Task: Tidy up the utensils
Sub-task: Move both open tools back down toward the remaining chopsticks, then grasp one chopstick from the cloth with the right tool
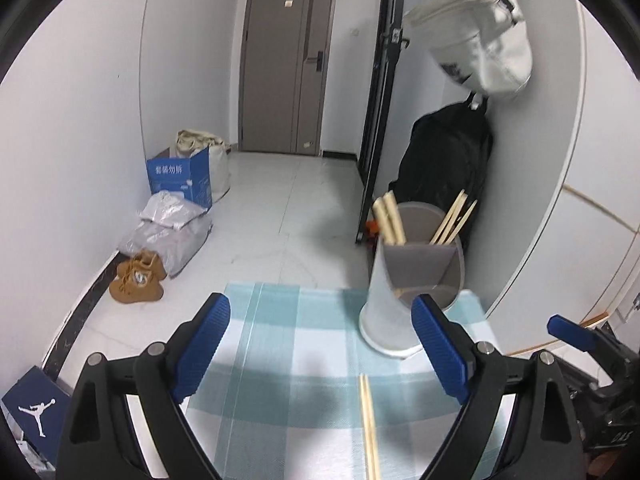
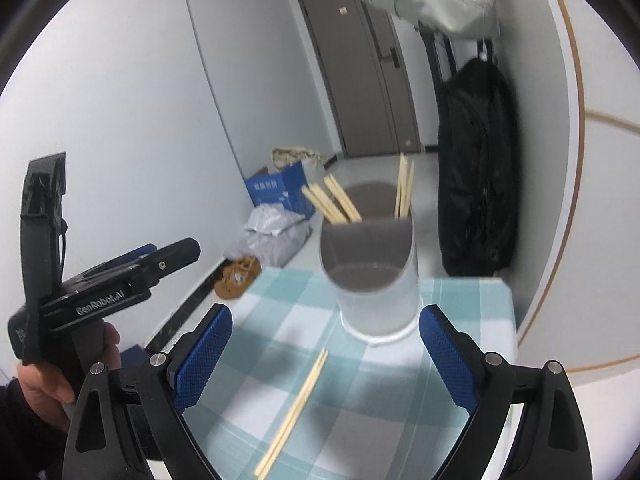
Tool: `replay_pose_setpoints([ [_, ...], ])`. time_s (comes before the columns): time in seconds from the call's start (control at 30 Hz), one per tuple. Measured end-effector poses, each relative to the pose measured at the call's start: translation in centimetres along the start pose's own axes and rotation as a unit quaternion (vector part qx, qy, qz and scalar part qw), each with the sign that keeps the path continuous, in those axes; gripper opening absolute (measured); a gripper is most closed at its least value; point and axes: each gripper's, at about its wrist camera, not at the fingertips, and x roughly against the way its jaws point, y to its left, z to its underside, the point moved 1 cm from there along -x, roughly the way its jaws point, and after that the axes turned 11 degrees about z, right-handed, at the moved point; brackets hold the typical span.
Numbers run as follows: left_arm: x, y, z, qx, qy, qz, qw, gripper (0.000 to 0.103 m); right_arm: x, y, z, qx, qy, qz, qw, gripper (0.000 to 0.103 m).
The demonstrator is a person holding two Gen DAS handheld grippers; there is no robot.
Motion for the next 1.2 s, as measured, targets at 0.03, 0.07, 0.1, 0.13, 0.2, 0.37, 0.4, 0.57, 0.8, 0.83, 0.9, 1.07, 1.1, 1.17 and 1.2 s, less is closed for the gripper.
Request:
replay_pose_setpoints([
  [0.03,-0.2,0.4,0.4,0.004,0.001,-0.001,1.0,0.089,-0.5,0.0,0.2,0.001,0.009,0.003,1.0,0.094],
  [0.07,-0.4,0.9,0.7,0.012,0.002,-0.002,0.9999,0.089,-0.9,0.1,0.5,0.002,0.016,0.005,1.0,0.094],
  [0.1,-0.5,1.1,0.9,0.014,0.004,-0.001,0.9999,0.089,-1.3,0.2,0.7,0.003,0.024,0.006,1.0,0.093],
  [0.13,-0.7,1.4,1.1,0.017,0.007,-0.002,0.9998,0.089,-1.8,0.3,0.9,0.004,0.034,0.007,0.999,0.092],
  [0.2,-1.2,2.0,1.3,0.021,0.012,-0.006,0.9997,0.089,-2.9,0.5,1.4,0.006,0.054,0.009,0.998,0.088],
  [0.37,-2.0,3.8,2.0,0.041,0.039,-0.019,0.9982,0.089,-7.3,1.4,2.9,0.009,0.152,-0.01,0.988,0.054],
  [0.4,-2.2,4.3,2.0,0.053,0.047,-0.017,0.9974,0.089,-8.2,1.7,3.5,0.012,0.175,-0.014,0.984,0.047],
  [0.57,-3.0,6.7,2.3,0.106,0.076,-0.021,0.9913,0.089,-12.0,2.9,4.9,0.027,0.234,-0.011,0.972,0.039],
  [0.8,-2.7,8.2,2.1,0.108,0.076,-0.069,0.9888,0.089,-17.1,3.8,6.7,0.031,0.311,0.013,0.95,0.027],
  [0.83,-2.7,8.5,2.2,0.111,0.079,-0.071,0.9882,0.089,-17.5,3.8,6.8,0.028,0.317,0.016,0.948,0.027],
  [0.9,-2.5,8.7,2.4,0.117,0.083,-0.068,0.9874,0.089,-17.8,4.1,6.7,0.031,0.319,0.023,0.947,0.027],
  [1.07,-2.2,9.3,2.4,0.137,0.088,-0.068,0.9844,0.089,-18.5,6.1,6.3,0.1,0.331,0.067,0.936,0.023],
  [1.1,-2.1,9.3,2.4,0.138,0.086,-0.068,0.9843,0.089,-18.6,6.6,6.2,0.112,0.333,0.076,0.933,0.023],
  [1.17,-2.1,9.5,2.2,0.14,0.083,-0.072,0.984,0.089,-18.9,7.5,6.0,0.14,0.342,0.093,0.925,0.023],
  [1.2,-2.0,9.5,2.2,0.142,0.084,-0.072,0.9838,0.089,-19.0,7.6,5.9,0.145,0.345,0.095,0.922,0.023],
])
